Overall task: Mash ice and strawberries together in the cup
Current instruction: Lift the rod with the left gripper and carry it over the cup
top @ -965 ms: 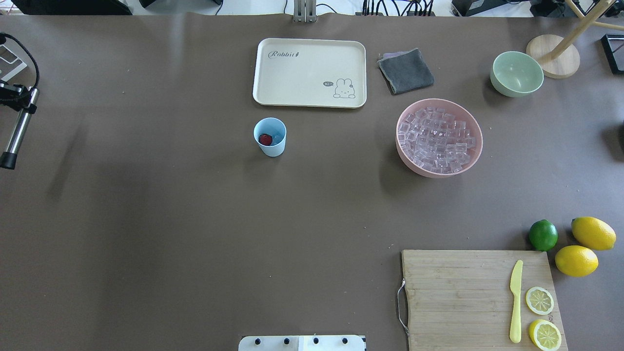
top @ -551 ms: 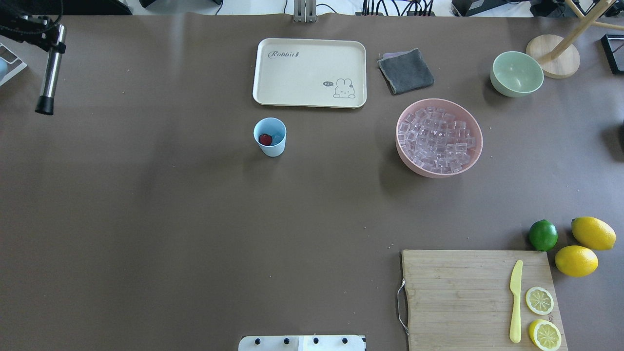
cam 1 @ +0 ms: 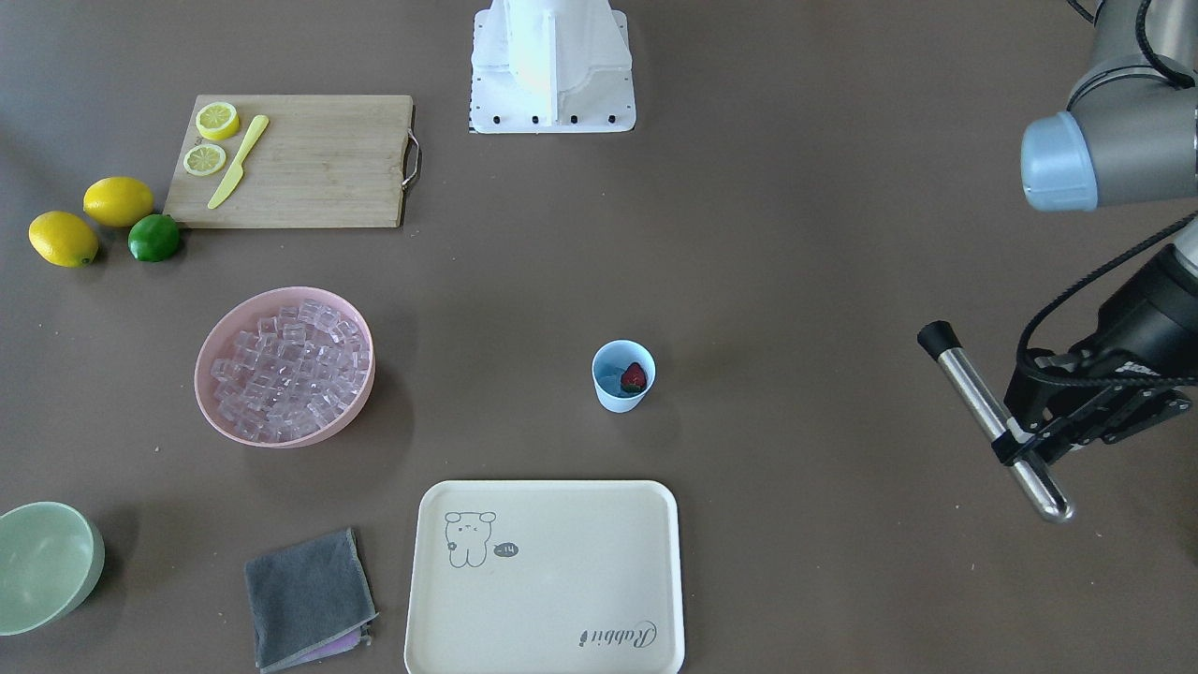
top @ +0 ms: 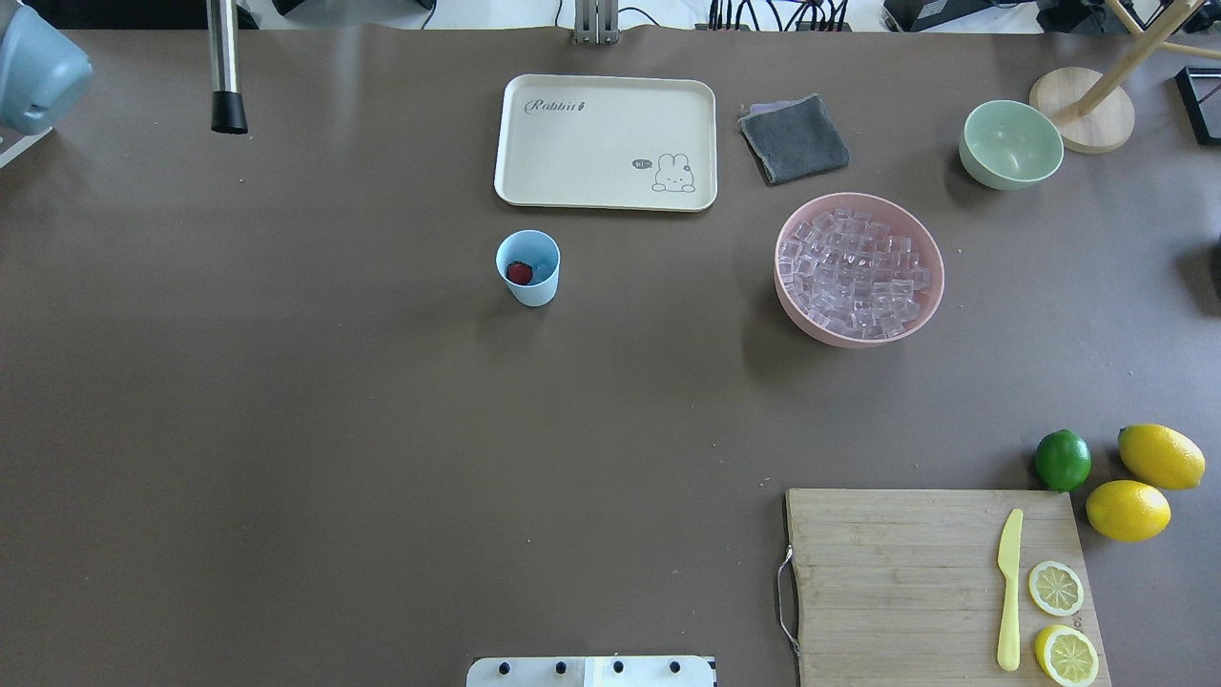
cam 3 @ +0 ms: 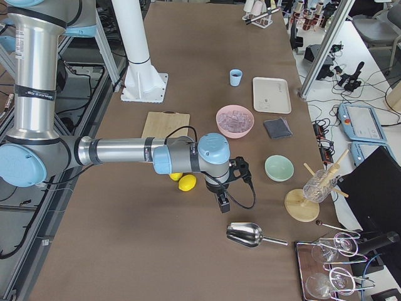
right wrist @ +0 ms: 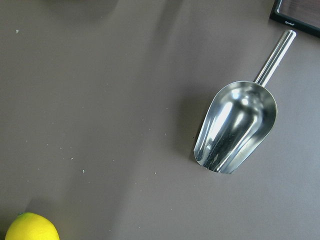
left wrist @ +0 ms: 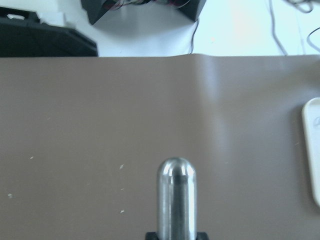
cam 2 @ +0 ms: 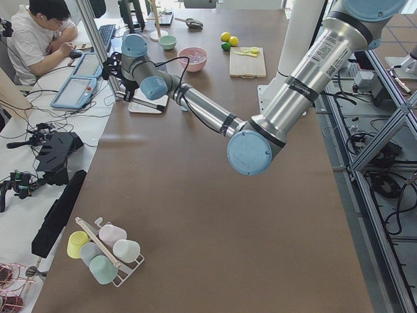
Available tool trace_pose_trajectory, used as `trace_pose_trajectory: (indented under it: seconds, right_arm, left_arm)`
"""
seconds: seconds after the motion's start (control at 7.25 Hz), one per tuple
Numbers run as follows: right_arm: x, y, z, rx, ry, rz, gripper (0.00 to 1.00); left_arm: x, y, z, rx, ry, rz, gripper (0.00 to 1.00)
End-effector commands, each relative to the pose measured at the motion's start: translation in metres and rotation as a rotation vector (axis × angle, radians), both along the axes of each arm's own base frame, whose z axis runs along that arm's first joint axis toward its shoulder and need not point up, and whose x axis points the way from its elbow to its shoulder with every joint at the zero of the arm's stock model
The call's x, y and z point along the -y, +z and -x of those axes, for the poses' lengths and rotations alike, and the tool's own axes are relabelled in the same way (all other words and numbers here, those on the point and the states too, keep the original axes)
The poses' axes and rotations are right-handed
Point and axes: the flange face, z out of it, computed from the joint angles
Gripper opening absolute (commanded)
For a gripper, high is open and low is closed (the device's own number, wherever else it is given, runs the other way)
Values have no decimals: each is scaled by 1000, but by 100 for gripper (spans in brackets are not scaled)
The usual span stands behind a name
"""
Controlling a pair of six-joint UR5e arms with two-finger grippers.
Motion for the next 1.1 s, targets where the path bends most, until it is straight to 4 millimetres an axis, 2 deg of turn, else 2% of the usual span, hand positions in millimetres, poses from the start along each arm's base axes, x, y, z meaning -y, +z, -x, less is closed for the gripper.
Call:
trace_pose_trajectory:
  seconds: [0.0,0.14,0.28,0.41,0.55,0.69,0.83,0.96]
  right_arm:
    - [9,-5,-2,-34,35,16,99]
    - [15,-7,1,-32,40,38,99]
    - [19,-11,2,-30,38,38,99]
    - [19,-11,4,-30,33,38,99]
    - [20,-13,7,-31,25,34,99]
    - [23,-15,8,-31,23,29,99]
    - [25,-17,8,-29,23,26,99]
    - [25,-17,8,-29,23,26,99]
  left_arm:
    - [-34,-31,-97,-68,-123,-154,0]
    - [-45,-45,-109,-97,-151,-176,0]
    - [-59,-65,-105,-154,-174,-171,0]
    - [-83,-86,-117,-180,-216,-216,0]
    - [-108,-95,-153,-193,-253,-255,0]
    - [-135,-97,-194,-229,-287,-306,0]
    - [-148,-91,-213,-256,-317,-342,0]
    - [-150,-82,-216,-245,-312,-340,0]
